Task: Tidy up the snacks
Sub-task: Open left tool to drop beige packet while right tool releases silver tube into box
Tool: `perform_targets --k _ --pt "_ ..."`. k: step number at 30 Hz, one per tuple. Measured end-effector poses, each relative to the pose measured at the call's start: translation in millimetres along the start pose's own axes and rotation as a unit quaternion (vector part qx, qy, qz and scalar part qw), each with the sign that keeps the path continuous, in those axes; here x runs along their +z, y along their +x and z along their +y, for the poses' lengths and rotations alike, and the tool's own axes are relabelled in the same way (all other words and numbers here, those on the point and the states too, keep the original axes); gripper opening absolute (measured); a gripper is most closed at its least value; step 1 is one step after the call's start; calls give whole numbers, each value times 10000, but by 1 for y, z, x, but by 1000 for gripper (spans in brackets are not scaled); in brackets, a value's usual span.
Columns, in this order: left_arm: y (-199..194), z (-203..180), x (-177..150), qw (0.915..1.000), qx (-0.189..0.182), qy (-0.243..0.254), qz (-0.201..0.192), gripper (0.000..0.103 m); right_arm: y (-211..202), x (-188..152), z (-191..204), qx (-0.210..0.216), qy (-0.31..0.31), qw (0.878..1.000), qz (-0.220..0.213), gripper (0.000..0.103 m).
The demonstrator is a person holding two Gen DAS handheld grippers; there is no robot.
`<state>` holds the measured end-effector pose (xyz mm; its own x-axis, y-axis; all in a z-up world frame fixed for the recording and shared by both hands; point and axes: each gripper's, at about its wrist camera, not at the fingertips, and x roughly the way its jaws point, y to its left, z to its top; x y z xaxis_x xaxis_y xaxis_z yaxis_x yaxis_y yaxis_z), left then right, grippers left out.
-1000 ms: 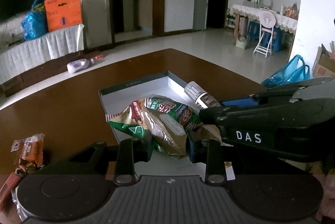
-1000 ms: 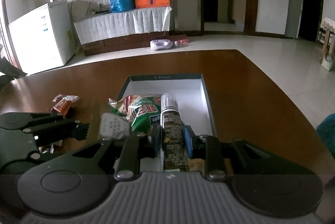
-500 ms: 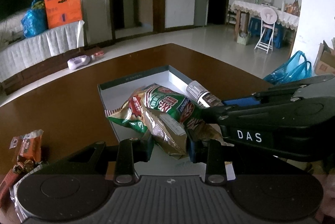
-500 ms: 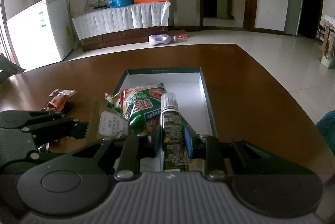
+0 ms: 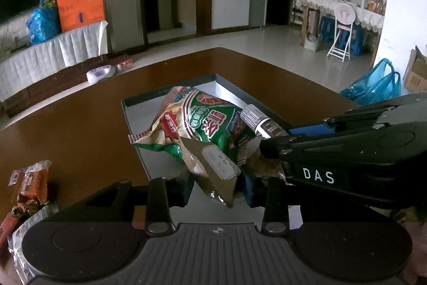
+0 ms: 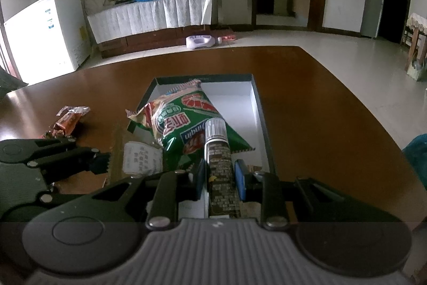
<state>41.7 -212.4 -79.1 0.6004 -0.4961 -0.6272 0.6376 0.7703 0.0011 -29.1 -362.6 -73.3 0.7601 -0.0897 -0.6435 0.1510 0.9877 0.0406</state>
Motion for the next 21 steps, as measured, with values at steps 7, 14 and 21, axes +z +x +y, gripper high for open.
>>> perform_targets --k 7,14,21 --pt "1 2 0 9999 100 -15 -43 58 6 2 4 -50 -10 10000 -7 24" --pt "-2 -2 -1 9998 113 141 -101 72 9 3 5 -11 9 10000 -34 24" --pt "-8 -4 -2 9994 202 195 -198 89 5 1 6 1 4 9999 -134 25"
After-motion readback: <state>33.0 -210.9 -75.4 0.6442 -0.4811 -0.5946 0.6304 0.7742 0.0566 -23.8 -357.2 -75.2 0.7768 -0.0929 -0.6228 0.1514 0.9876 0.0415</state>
